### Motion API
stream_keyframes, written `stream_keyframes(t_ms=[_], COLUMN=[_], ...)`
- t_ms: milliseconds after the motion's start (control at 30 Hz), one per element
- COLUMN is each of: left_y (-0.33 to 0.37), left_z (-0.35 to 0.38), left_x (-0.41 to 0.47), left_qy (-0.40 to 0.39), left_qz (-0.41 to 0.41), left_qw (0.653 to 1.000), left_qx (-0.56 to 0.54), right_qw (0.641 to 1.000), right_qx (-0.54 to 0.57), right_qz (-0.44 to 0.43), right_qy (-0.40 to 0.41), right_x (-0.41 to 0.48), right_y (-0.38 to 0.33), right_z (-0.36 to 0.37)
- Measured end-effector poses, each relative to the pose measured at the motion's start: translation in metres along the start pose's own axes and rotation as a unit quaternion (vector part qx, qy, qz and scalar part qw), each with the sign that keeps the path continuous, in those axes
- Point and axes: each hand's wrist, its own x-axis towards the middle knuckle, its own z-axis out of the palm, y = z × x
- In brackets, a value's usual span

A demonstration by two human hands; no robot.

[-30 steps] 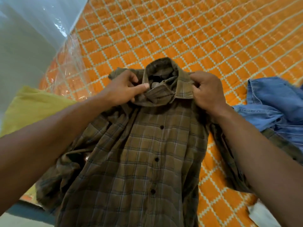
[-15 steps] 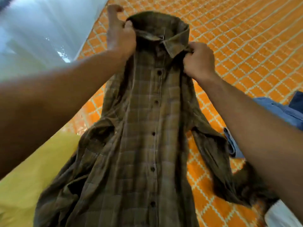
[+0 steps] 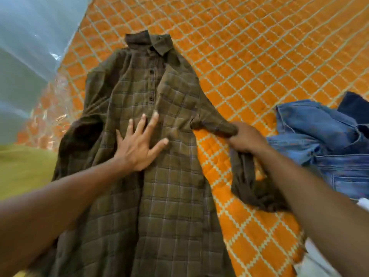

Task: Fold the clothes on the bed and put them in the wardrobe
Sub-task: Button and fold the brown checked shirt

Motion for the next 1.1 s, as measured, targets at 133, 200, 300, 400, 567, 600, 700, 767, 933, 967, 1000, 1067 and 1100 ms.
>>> stream_keyframes(t_ms=[133, 200, 300, 400, 567, 600, 700, 767, 933, 967, 1000, 1067, 1100], left_y=[0.016, 0.027, 0.039, 0.040, 0.045, 0.045, 0.045, 0.046, 0.028, 0.020, 0.010, -0.008, -0.015], left_z=[-0.029, -0.040, -0.040, -0.034, 0.004, 0.015, 0.048, 0.071, 0.110, 0.115, 0.118, 0.118, 0.116], left_x=[0.028, 0.043, 0.050, 0.050, 0.015, 0.001, -0.053, -0.097, -0.225, -0.249, -0.269, -0.292, -0.292], left_qy=[-0.016, -0.027, -0.054, -0.063, 0.024, 0.047, 0.074, 0.080, 0.064, 0.052, 0.043, 0.023, 0.013], left_qz=[-0.052, -0.083, -0.122, -0.139, -0.060, -0.020, 0.040, 0.045, 0.027, 0.024, 0.020, 0.021, 0.030], left_qw=[0.987, 0.980, 0.980, 0.981, 0.998, 0.999, 0.993, 0.990, 0.995, 0.997, 0.998, 0.999, 0.999], left_qx=[-0.149, -0.181, -0.148, -0.119, 0.017, 0.002, -0.082, -0.112, -0.071, -0.058, -0.051, -0.042, -0.036], right_qw=[0.960, 0.903, 0.900, 0.926, 0.927, 0.937, 0.968, 0.965, 0.937, 0.938, 0.933, 0.910, 0.907], right_qx=[-0.104, -0.131, -0.205, -0.172, -0.024, 0.028, 0.183, 0.218, 0.337, 0.326, 0.310, 0.292, 0.271], right_qz=[-0.005, -0.009, 0.054, 0.094, -0.073, -0.095, 0.026, 0.098, 0.092, 0.096, 0.111, 0.161, 0.166], right_qy=[0.258, 0.408, 0.381, 0.323, 0.367, 0.335, 0.168, 0.104, 0.015, 0.075, 0.146, 0.247, 0.277], right_x=[0.031, 0.041, 0.056, 0.057, -0.017, -0.042, -0.124, -0.168, -0.214, -0.218, -0.219, -0.218, -0.214], right_y=[0.013, 0.019, 0.033, 0.038, 0.007, 0.001, -0.011, -0.008, 0.009, 0.018, 0.027, 0.052, 0.065], right_z=[-0.113, -0.172, -0.202, -0.180, -0.049, -0.008, 0.097, 0.139, 0.165, 0.164, 0.161, 0.152, 0.146])
